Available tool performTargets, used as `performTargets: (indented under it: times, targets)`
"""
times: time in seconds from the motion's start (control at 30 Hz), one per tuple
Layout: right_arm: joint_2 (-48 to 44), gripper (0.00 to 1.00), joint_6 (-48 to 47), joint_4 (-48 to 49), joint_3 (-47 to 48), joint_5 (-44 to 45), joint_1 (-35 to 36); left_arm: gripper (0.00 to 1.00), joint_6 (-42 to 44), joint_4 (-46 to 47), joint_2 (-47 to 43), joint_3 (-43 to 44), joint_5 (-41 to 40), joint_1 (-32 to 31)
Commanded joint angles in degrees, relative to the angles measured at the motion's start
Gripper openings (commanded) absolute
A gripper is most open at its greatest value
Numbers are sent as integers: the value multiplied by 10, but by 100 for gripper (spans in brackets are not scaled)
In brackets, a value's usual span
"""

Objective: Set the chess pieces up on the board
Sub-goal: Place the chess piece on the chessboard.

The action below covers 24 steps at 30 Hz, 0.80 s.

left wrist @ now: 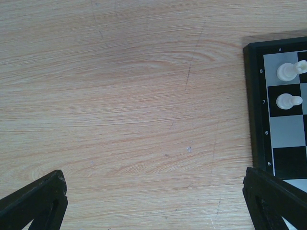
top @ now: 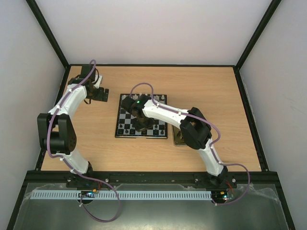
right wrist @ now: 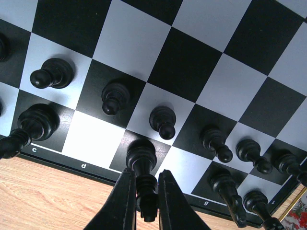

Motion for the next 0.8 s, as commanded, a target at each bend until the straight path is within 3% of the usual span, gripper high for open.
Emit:
performTargets:
  times: [0.0,0.77]
  targets:
    - [1,6,-2,-4,10,3,4,100,-2,-3,-3,11,5,3]
    - [-4,12,4,-1,-1,-2,6,100,-1,-1,-11,3,9,5]
